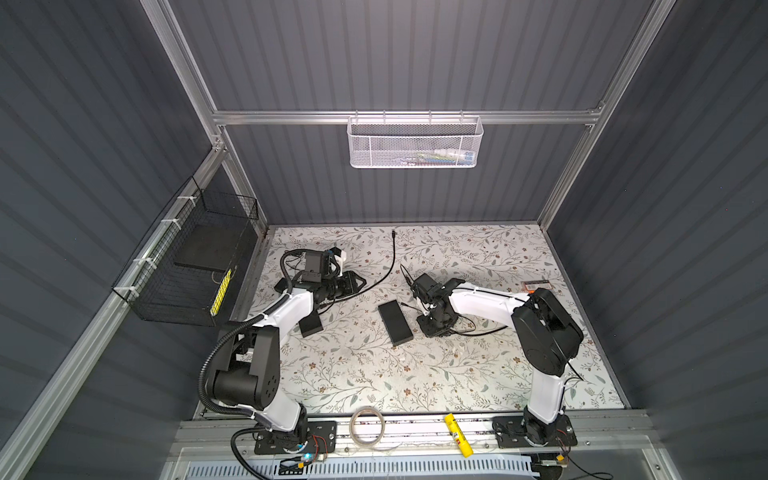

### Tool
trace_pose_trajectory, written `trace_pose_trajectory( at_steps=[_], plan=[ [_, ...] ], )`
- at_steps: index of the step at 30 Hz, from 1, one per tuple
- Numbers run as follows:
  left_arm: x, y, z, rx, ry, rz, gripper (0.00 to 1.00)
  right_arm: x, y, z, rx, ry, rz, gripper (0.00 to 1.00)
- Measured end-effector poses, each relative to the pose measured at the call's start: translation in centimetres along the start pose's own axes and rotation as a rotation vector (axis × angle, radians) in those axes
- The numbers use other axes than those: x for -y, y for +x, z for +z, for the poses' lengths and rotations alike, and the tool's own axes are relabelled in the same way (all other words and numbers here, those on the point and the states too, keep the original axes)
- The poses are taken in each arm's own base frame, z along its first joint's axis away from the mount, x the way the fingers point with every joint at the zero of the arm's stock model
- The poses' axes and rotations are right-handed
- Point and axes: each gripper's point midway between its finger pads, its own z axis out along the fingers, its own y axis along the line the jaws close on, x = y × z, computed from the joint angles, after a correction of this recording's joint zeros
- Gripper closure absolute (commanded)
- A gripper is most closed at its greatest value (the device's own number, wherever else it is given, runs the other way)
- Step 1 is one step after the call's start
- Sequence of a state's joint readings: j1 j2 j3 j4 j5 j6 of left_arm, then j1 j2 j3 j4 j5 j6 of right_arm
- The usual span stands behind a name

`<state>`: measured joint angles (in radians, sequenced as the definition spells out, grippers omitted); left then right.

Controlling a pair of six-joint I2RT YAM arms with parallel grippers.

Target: Insert the plug into the switch port

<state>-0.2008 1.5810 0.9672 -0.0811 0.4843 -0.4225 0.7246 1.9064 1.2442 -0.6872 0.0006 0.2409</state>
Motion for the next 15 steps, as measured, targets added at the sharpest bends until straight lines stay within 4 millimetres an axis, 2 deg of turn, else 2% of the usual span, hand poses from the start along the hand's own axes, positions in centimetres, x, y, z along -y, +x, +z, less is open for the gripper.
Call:
trace_pose_trajectory(
  at_steps=[5,15],
  plan=[
    [0.02,0.00,0.00,0.000,0.001,0.000,0.61,0.07,-0.10,-0.02,0.006,0.011,0.000,0.99],
    [0.00,0.02,-0.01,-0.001,0.000,0.000,0.61,0.28,-0.07,-0.83,0.012,-0.049,0.055,1.00]
  ],
)
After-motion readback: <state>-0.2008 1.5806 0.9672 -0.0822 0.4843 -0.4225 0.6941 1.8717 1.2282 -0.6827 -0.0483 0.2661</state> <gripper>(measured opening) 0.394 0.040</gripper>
